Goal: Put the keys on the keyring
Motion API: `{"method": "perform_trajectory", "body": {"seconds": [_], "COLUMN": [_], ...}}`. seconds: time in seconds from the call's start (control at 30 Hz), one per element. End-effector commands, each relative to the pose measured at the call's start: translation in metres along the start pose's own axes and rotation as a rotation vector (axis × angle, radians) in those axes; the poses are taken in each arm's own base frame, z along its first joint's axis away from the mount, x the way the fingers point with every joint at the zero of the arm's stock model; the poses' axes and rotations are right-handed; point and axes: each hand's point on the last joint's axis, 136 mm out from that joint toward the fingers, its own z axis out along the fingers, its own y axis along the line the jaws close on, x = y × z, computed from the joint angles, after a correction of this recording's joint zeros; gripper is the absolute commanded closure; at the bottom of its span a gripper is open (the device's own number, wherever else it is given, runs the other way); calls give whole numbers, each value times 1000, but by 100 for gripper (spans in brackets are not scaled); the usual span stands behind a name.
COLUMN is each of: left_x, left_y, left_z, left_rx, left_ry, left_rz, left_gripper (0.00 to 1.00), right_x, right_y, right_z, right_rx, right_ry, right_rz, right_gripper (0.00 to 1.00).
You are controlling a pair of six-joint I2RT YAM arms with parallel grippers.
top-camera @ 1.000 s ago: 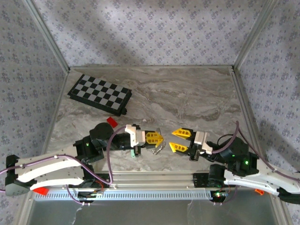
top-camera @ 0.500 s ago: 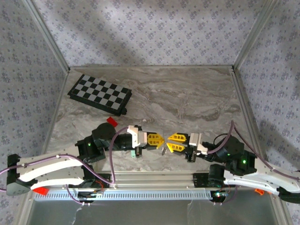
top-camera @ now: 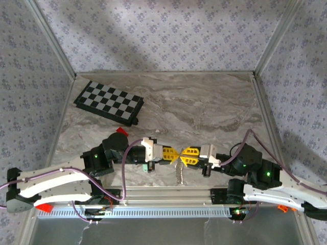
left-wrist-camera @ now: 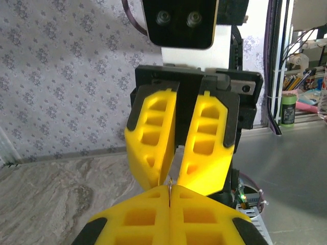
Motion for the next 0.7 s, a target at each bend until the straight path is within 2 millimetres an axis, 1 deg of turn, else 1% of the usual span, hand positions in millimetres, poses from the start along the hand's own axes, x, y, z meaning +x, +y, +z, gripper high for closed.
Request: {"method": "perform_trajectory", "body": {"seconds": [0.0,0.23,0.4,0.67], "left_x": [-26,-20,-20,-19], "left_y": [-1,0,0,-1], "left_z": [-6,-4,-3,0], "left_rx": [13,13,16,24], "left_ry": [-51,-23,-20,-27], "left_rz": [37,42,40,35], "left_gripper": [100,100,100,100], "right_x": [-5,-8,-6,-10], "right_y": [-1,-2,1,5], "right_z": [-4,-4,-1,1], "right_rx": [-2,-1,-12,-32], "right_ry": [14,9,-1,-46], "right_rz": [1,6,14,29], "right_gripper": [80,82,78,78]}}
